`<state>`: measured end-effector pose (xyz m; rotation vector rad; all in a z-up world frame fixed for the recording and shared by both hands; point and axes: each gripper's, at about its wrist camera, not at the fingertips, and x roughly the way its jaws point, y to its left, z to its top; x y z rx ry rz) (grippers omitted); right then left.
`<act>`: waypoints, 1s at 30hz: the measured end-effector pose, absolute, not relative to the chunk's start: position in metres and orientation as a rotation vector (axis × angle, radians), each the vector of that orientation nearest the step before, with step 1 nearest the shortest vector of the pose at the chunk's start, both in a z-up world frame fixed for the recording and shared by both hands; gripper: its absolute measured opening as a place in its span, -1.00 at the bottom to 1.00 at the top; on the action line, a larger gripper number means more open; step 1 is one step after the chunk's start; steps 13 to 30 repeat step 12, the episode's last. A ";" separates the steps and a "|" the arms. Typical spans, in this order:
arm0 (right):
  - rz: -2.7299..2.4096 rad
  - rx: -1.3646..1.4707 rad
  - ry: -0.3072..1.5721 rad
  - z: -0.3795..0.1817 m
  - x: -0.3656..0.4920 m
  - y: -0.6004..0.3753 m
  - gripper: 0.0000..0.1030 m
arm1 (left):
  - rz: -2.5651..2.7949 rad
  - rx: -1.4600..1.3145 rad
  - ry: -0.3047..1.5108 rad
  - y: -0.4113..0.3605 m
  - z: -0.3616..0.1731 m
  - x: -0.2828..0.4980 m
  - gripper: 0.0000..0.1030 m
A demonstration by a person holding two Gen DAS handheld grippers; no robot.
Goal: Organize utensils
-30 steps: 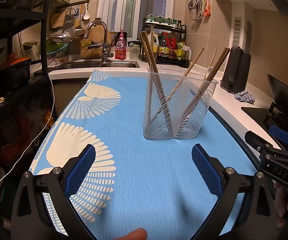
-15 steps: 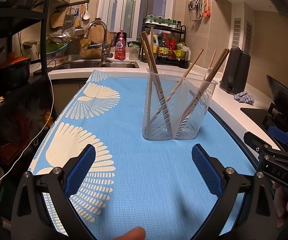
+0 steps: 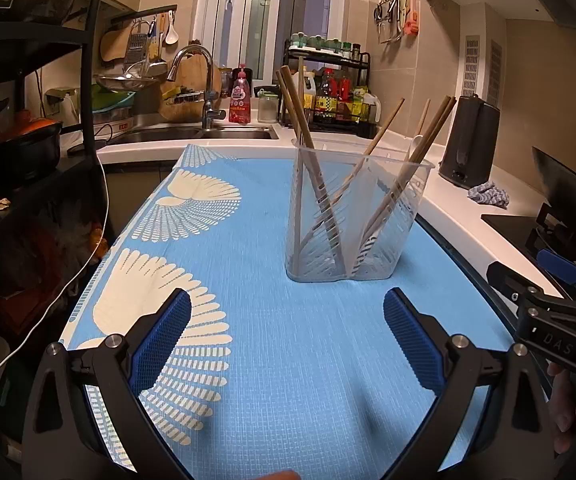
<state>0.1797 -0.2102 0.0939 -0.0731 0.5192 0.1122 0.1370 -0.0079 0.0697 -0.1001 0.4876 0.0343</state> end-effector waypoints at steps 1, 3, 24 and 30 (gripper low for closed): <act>0.112 -0.073 0.520 0.094 0.180 -0.210 0.71 | 0.026 -0.097 0.482 -0.009 0.070 0.136 0.83; 0.112 -0.074 0.520 0.094 0.180 -0.210 0.71 | 0.024 -0.086 0.480 -0.010 0.070 0.136 0.83; 0.111 -0.074 0.520 0.094 0.180 -0.211 0.71 | 0.036 -0.101 0.497 -0.008 0.070 0.138 0.85; 0.111 -0.074 0.520 0.094 0.180 -0.211 0.71 | 0.036 -0.101 0.497 -0.008 0.070 0.138 0.85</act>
